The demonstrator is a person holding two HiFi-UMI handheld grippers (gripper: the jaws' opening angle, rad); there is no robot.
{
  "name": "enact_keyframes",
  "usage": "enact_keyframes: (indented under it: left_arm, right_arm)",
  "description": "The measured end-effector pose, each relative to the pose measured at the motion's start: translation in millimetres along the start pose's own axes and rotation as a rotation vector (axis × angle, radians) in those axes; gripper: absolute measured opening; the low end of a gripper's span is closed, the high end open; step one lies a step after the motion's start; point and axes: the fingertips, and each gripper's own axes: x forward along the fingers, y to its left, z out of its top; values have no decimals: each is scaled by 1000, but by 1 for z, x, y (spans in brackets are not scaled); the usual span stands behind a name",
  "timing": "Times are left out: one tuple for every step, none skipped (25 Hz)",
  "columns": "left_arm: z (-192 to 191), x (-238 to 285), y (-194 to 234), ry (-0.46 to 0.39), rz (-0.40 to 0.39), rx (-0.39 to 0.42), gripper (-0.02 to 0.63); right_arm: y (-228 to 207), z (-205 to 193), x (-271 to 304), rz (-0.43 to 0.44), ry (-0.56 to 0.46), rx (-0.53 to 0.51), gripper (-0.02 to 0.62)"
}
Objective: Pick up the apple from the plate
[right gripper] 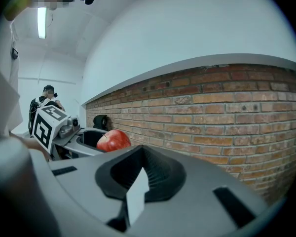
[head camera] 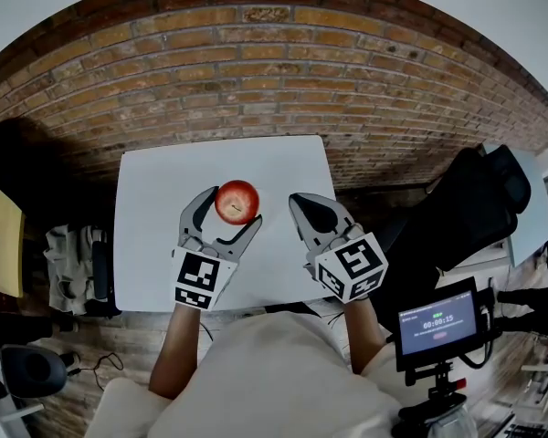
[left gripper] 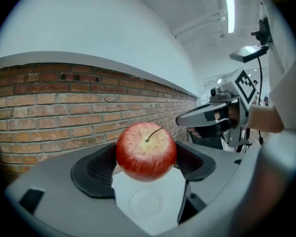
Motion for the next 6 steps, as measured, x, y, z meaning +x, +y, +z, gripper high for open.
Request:
enact_keyframes:
  left_arm:
    - [-1,1,-1,0,-2,-1,371]
    - [-1,2,-1,-1,-3,-1,371]
    - [-1,3,-2,-1,-5,-1,371]
    - [-1,4,-2,-2,-7,-2,371]
    - [-1,4,-2,-3,-9,-3,371]
    - [-1,5,-2,-4,-10,-4,371]
  right_arm:
    - [-1,-1,0,0,0,-1,2]
    - [-1,-1,0,0,0,-1,2]
    - [-2,-1,0,0,0,-2,2]
    - [-2,-1,1,0,-1,-4,2]
    - [-3,-1,1,-1,-1,-5,2]
    - [-3,-1,1,-2,-1,-6,2]
